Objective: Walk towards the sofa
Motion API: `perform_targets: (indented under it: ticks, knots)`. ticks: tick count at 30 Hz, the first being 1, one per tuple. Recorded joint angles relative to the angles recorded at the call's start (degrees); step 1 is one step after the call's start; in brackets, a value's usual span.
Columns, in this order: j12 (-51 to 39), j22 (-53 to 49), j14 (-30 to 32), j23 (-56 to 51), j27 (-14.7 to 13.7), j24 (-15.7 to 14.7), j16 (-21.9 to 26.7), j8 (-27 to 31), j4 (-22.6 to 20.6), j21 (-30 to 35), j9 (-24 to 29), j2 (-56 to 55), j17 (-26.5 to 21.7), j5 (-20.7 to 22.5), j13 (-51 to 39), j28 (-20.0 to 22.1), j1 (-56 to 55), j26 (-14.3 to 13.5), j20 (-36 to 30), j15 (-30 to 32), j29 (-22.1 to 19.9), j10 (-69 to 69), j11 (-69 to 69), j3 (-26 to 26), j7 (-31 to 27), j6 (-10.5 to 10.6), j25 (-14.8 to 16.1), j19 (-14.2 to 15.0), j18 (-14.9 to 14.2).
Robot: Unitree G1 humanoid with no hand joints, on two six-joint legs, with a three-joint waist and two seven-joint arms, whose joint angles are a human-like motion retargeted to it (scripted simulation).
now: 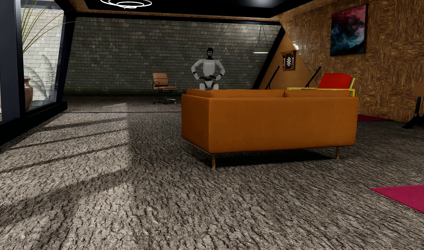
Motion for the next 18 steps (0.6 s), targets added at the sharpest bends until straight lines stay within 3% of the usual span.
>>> perform_targets:
  ticks: [2,3,4,5,6,8,11,12,13,15,18]
  knots:
    - [-0.58,0.33,0.28,-0.31,-0.54,-0.57,0.59,2.43,-0.67,-3.86,-0.22,0.67,0.76,3.53,2.3,0.0,3.66,-0.03,-0.74,1.35,1.48,-2.86,-11.32,-0.43,-0.7,1.04,-1.34,2.65,-0.3]
    - [-0.78,0.6,0.63,-0.61,-0.98,-0.86,0.97,5.4,-0.97,-6.03,-0.27,0.59,1.24,5.12,3.56,0.0,5.48,0.04,-1.26,3.51,2.4,-3.06,-10.77,-0.69,-1.38,1.61,-2.32,1.77,-0.36]
    - [-0.87,0.92,1.23,-0.92,-1.61,-1.48,1.33,7.43,-0.92,-8.2,-0.32,0.5,2.05,6.47,4.62,-0.01,6.89,0.17,-1.65,7.51,2.9,-2.95,-8.69,-0.93,-2.21,2.2,-3.37,-1.39,-0.44]
    - [-0.98,1.46,1.9,-1.19,-2.43,-2.29,1.5,6.92,-0.57,-10.15,-0.4,1.51,3.05,6.28,5.3,-0.01,7.99,0.27,-1.76,11.19,2.25,-2.0,-7.11,-1.04,-3.01,2.94,-4.64,-0.47,-1.13]
    - [-1.2,2.29,4.67,-1.32,-3.36,-2.72,1.38,5.68,0.35,-11.53,-0.5,2.32,4.25,6.36,5.46,0.03,8.36,0.33,-1.52,10.69,0.25,-0.1,-5.99,-1.12,-3.71,3.94,-6.15,-0.38,-1.32]
    - [-1.42,4.26,13.65,-0.81,-4.6,-1.53,1.6,3.72,3.26,-12.43,-0.7,5.06,5.79,7.41,5.37,0.02,6.96,0.41,-0.72,6.98,-1.85,7.08,-4.59,-1.3,-5.5,6.43,-7.85,-1.19,-5.99]
    - [-2.55,6.88,28.95,-0.43,-5.41,0.25,6.86,-0.36,8.89,-11.17,-0.27,8.78,6.31,8.67,5.53,-0.18,-3.66,0.72,-4.19,0.95,1.52,31.3,-1.64,-1.58,-8.13,9.71,-6.76,-3.15,-14.78]
    - [-3.49,6.89,34.78,-0.71,-5.83,0.4,8.4,-2.03,12.06,-10.15,0.05,9.86,6.56,9.18,4.94,-0.22,-8.19,0.8,-5.54,-1.14,1.27,39.65,-0.35,-1.85,-7.46,10.81,-6.06,-3.74,-15.57]
    - [-4.25,6.31,35.83,-0.73,-6.16,-0.02,8.97,-3.44,14.35,-8.72,0.4,11.2,6.74,9.84,3.82,-0.04,-12.81,0.8,-6.26,-3.12,-0.41,46.21,0.61,-1.96,-8.38,11.91,-5.48,-4.08,-15.59]
    - [-4.68,3.61,25.6,-1.65,-5.92,-1.04,8.82,-5.42,15.37,-6.46,1.01,14.31,7.5,10.78,1.68,0.02,-20.72,0.58,-5.13,-6.93,-2.11,52.65,2.26,-1.81,-11.59,13.64,-4.35,-4.28,-15.56]
    - [-4.22,1.14,10.6,-1.38,-4.24,1.94,10.41,-5.39,15.01,-3.21,1.48,19.13,7.63,11.04,2.75,0.0,-28.09,1.06,-2.82,-12.17,-2.13,45.05,4.25,-0.32,-13.69,14.37,-2.3,-4.15,-11.25]
